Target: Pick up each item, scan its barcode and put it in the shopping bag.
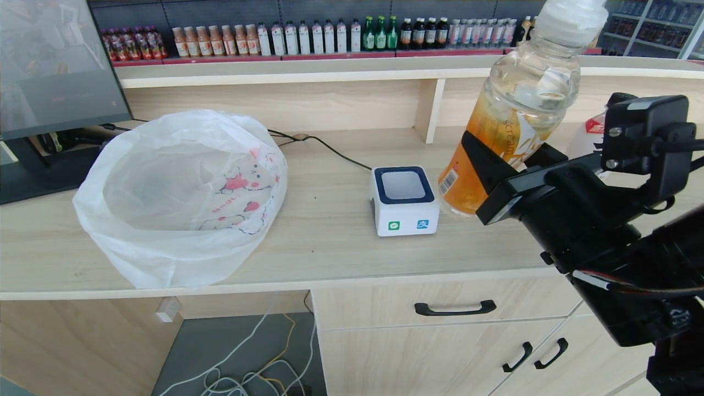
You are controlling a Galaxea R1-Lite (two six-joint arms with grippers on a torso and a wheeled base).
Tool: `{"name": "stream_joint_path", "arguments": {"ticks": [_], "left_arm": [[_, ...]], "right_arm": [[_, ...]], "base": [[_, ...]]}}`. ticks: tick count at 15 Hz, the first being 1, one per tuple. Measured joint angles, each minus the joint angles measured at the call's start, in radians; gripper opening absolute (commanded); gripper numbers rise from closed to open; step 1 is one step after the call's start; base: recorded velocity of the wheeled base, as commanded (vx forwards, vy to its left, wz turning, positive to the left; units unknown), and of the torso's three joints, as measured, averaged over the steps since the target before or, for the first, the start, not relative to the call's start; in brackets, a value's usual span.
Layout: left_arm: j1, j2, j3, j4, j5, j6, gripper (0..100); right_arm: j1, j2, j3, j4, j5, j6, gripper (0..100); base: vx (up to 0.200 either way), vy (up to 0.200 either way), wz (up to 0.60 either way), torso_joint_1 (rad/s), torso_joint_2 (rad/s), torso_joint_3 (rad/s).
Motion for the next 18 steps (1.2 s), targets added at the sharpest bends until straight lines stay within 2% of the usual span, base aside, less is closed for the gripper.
{"name": "stream_joint_path", "arguments": {"ticks": [6,11,18], "left_arm": [[0.0,0.0,0.0,0.0,0.0,0.0,100],[0.0,0.0,0.0,0.0,0.0,0.004,100],[0.0,0.0,0.0,0.0,0.0,0.004,100]], "right_arm": [[-0.012,-0.013,-0.021,-0.002,-0.067,0.005,0],[-0.012,-0.028,-0.006,-0.001,-0.079,-0.02,0],[-0.05,-0.022,-0.029,-0.003,-0.07,-0.21,0]], "base": [[0.0,0.2,0.0,0.002,0.0,-0.001],[0.0,0.0,0.0,0.0,0.0,0.0],[0.0,0.0,0.0,0.0,0.0,0.0]]}}
